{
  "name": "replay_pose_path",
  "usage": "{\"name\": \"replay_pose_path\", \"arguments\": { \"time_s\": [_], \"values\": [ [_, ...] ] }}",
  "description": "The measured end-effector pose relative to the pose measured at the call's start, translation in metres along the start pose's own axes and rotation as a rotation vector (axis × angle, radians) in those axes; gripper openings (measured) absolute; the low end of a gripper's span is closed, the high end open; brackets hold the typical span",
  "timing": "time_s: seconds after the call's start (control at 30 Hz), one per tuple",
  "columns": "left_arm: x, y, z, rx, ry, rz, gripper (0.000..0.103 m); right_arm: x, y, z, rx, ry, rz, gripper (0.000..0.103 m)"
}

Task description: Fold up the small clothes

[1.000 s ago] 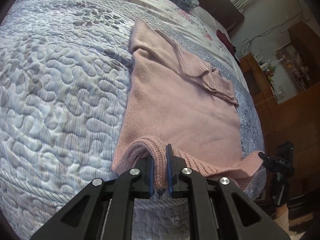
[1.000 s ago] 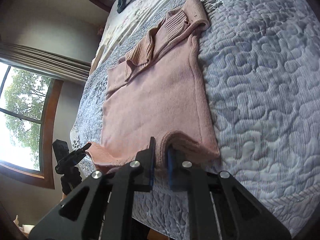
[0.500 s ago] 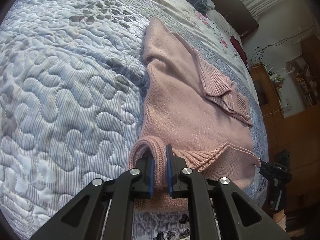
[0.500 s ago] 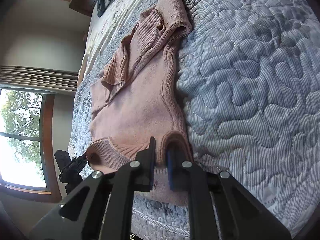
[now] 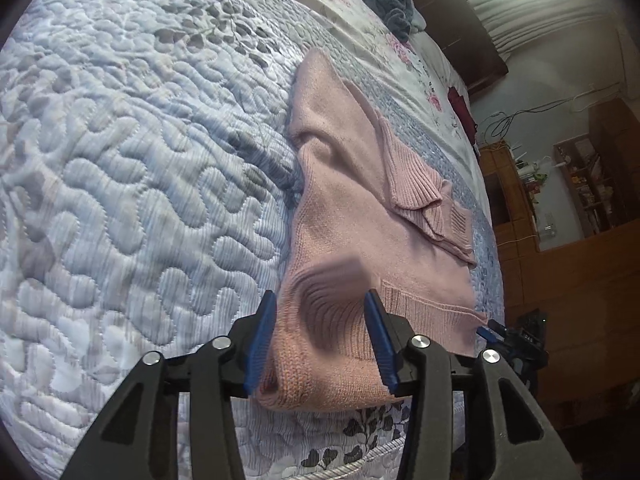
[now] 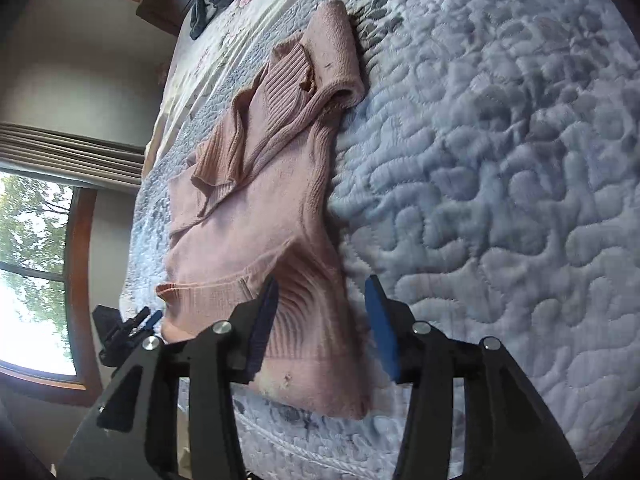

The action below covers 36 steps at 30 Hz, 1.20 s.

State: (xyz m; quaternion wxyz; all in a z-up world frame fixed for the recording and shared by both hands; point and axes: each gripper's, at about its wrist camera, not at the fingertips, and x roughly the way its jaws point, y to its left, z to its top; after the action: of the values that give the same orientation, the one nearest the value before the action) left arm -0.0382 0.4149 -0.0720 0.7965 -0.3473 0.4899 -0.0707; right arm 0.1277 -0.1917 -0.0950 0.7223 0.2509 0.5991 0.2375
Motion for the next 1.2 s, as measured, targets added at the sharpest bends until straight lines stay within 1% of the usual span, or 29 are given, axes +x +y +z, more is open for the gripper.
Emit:
{"name": "replay_pose_path", "arguments": {
  "time_s": [0.07, 0.17, 0.2, 0.3, 0.37, 0.4, 0.47, 0.53, 0.63, 0.67, 0.73, 0.8, 0.9, 0.97, 1.03, 1.1, 1.13, 1.2],
  "values": [
    [-0.004, -0.007, 0.0, 0.066, -0.007, 0.041, 0.046, -0.006, 0.001, -0.001, -0.027, -0.012, -0.018, 0.045],
    [0.0, -0.027, 0.0, 0.201, -0.01, 0.113, 0.047, -0.012, 0.004, -0.005, -0.056, -0.02, -0.04, 0.045],
    [0.004, -0.033, 0.001, 0.238, -0.001, 0.137, 0.05, -0.014, 0.005, -0.007, -0.068, -0.022, -0.046, 0.045],
    [0.021, -0.048, 0.003, 0.343, 0.02, 0.226, 0.052, -0.012, 0.015, -0.011, -0.108, -0.023, -0.071, 0.045],
    [0.034, -0.052, 0.005, 0.393, 0.043, 0.266, 0.052, -0.005, 0.024, -0.013, -0.131, -0.02, -0.082, 0.045],
    [0.039, -0.053, 0.006, 0.407, 0.056, 0.274, 0.052, -0.004, 0.026, -0.014, -0.14, -0.015, -0.084, 0.045],
    [0.048, -0.053, 0.008, 0.423, 0.079, 0.282, 0.052, 0.0, 0.03, -0.014, -0.158, -0.009, -0.096, 0.046],
    [0.053, -0.053, 0.01, 0.437, 0.077, 0.302, 0.052, 0.002, 0.033, -0.014, -0.173, -0.008, -0.108, 0.046],
    [0.057, -0.056, 0.009, 0.455, 0.076, 0.285, 0.05, 0.007, 0.036, -0.012, -0.188, -0.006, -0.118, 0.046],
    [0.058, -0.057, 0.008, 0.464, 0.076, 0.259, 0.047, 0.008, 0.037, -0.011, -0.196, -0.006, -0.126, 0.046],
    [0.058, -0.062, 0.005, 0.491, 0.07, 0.258, 0.042, 0.011, 0.04, -0.009, -0.219, -0.005, -0.144, 0.047],
    [0.059, -0.065, 0.004, 0.506, 0.068, 0.264, 0.029, 0.016, 0.044, -0.007, -0.246, 0.0, -0.159, 0.048],
    [0.056, -0.065, 0.004, 0.495, 0.057, 0.239, 0.028, 0.025, 0.055, -0.006, -0.306, 0.011, -0.182, 0.051],
    [0.055, -0.067, 0.004, 0.501, 0.055, 0.257, 0.028, 0.033, 0.062, -0.006, -0.346, 0.022, -0.207, 0.051],
    [0.052, -0.072, 0.0, 0.526, 0.045, 0.291, 0.026, 0.04, 0.067, -0.006, -0.379, 0.031, -0.24, 0.051],
    [0.046, -0.081, -0.007, 0.569, 0.024, 0.298, 0.023, 0.045, 0.071, -0.006, -0.414, 0.037, -0.257, 0.051],
    [0.043, -0.085, -0.011, 0.591, 0.016, 0.303, 0.023, 0.048, 0.073, -0.006, -0.431, 0.042, -0.261, 0.052],
    [0.04, -0.093, -0.017, 0.622, 0.012, 0.289, 0.023, 0.054, 0.077, -0.006, -0.463, 0.05, -0.275, 0.054]
  ]
}}
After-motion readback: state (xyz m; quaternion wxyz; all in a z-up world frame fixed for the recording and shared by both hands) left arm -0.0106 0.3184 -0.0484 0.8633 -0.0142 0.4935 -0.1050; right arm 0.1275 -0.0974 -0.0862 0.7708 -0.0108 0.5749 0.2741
